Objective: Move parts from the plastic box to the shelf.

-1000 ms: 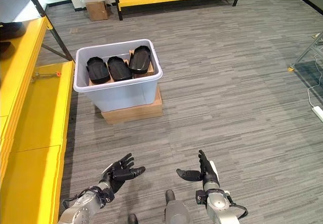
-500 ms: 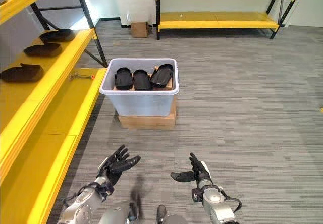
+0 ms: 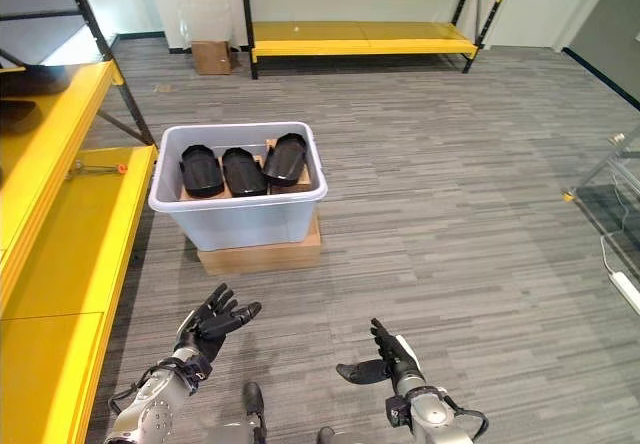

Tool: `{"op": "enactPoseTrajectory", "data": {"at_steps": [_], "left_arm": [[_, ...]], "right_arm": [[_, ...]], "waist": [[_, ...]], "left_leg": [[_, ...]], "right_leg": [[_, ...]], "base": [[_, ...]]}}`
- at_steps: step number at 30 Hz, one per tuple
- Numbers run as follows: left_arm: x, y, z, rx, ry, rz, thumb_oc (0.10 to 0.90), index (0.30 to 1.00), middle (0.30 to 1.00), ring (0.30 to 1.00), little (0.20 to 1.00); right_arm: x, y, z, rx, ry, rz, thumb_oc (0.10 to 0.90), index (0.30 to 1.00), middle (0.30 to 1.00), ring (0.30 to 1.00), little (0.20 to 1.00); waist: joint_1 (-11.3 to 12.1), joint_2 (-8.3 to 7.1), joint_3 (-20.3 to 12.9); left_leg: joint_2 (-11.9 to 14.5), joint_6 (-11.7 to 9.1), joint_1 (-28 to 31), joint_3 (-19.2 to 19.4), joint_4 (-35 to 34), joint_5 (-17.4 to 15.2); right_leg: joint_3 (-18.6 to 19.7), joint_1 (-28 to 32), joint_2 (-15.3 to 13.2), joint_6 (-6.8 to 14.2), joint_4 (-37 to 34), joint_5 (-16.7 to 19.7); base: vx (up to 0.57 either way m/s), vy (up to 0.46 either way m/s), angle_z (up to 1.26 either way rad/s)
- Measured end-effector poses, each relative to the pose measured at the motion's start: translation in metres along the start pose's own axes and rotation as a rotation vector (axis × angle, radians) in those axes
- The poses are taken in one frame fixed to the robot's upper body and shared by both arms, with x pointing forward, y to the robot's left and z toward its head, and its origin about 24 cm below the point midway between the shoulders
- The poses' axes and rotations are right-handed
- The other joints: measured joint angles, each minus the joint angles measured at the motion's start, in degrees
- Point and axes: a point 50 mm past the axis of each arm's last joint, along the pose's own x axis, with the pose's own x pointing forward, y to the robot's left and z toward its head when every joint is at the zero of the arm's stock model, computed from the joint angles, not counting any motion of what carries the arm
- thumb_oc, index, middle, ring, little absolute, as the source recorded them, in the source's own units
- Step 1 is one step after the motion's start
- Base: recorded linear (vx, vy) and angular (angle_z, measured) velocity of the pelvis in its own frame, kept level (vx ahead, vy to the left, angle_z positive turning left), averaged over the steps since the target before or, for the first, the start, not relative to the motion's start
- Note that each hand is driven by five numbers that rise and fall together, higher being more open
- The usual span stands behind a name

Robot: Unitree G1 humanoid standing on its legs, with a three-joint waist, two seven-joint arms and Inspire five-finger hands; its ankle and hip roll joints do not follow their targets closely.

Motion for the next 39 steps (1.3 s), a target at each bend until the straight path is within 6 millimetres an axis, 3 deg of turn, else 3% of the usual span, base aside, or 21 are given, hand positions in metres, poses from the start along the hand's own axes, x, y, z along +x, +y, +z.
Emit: {"op": "enactPoseTrajectory", "data": {"at_steps": [5,16,23,28,31,32,34,36,39], "left_arm": [[-0.003,0.014,0.009,0.045,-0.011,0.027,0.9,1.0,1.0,1.0,1.0],[-0.014,0.022,-0.008,0.041,0.054,0.052,0.9,1.0,1.0,1.0,1.0],[-0.011,0.016,0.013,0.096,-0.069,0.079,0.9,1.0,1.0,1.0,1.0],[-0.011,0.026,0.044,0.075,-0.199,0.142,0.9,1.0,1.0,1.0,1.0],[-0.015,0.035,0.065,0.08,-0.294,0.184,0.9,1.0,1.0,1.0,1.0],[-0.014,0.032,0.075,0.087,-0.343,0.185,0.9,1.0,1.0,1.0,1.0],[-0.012,0.029,0.081,0.097,-0.369,0.183,0.9,1.0,1.0,1.0,1.0],[-0.009,0.025,0.084,0.101,-0.384,0.177,0.9,1.0,1.0,1.0,1.0],[-0.008,0.023,0.084,0.104,-0.383,0.169,0.9,1.0,1.0,1.0,1.0]], "right_arm": [[0.007,0.012,0.01,0.031,-0.036,0.022,0.9,1.0,1.0,1.0,1.0],[0.003,0.0,0.002,0.011,-0.004,-0.026,0.9,1.0,1.0,1.0,1.0],[0.006,-0.004,0.014,0.093,-0.08,-0.195,0.9,1.0,1.0,1.0,1.0],[0.0,-0.023,0.048,0.217,-0.254,-0.373,0.9,1.0,1.0,1.0,1.0],[-0.011,-0.039,0.088,0.27,-0.461,-0.446,0.9,1.0,1.0,1.0,1.0],[-0.018,-0.045,0.111,0.292,-0.593,-0.467,0.9,1.0,1.0,1.0,1.0],[-0.021,-0.046,0.127,0.289,-0.664,-0.464,0.9,1.0,1.0,1.0,1.0],[-0.025,-0.044,0.142,0.287,-0.735,-0.445,0.9,1.0,1.0,1.0,1.0],[-0.025,-0.042,0.14,0.281,-0.729,-0.427,0.9,1.0,1.0,1.0,1.0]], "waist": [[1.1,0.1,0.1],[0.8,0.89,0.5],[1.2,0.04,1.0],[1.1,-0.06,1.1],[1.1,0.04,1.1],[1.0,0.02,1.1],[1.0,0.06,1.1],[1.0,0.06,1.0],[1.0,0.28,0.9]], "left_leg": [[-3.2,1.4,0.5,0.0,-0.1,-0.3],[-3.2,0.5,1.2,-0.6,0.0,-2.2],[-4.7,2.2,0.5,0.3,1.2,-3.9],[-5.5,3.0,1.0,0.8,1.0,-5.0],[-5.4,3.4,3.6,1.8,-0.2,-5.1],[-5.5,3.7,3.9,1.8,-0.2,-5.5],[-5.5,3.7,4.2,1.9,-0.6,-5.8],[-5.4,4.2,5.1,2.1,-1.2,-5.8],[-5.5,4.7,5.6,2.1,-1.6,-6.0]], "right_leg": [[-0.6,2.5,-2.5,1.8,-3.4,0.1],[-0.9,4.2,-2.5,1.9,-5.2,0.2],[-0.5,4.1,-4.1,2.6,-5.7,-0.2],[-0.5,3.8,-5.0,2.8,-5.0,-0.1],[-0.5,3.7,-5.2,2.9,-2.0,-0.1],[-0.5,3.4,-5.3,2.9,-0.7,-0.1],[-0.4,2.6,-5.3,3.0,0.9,0.0],[-0.4,1.2,-5.4,3.0,4.6,-0.1],[-0.4,-1.4,-5.7,3.3,10.6,-0.2]], "base": [[0.06,0.02,0.12],[0.13,0.035,0.01],[0.21,0.081,-0.05],[0.16,0.099,-0.07],[0.12,0.12,-0.17],[0.13,0.146,-0.07],[0.1,0.112,-0.05],[0.1,0.128,-0.04],[0.08,0.111,0.01]]}}
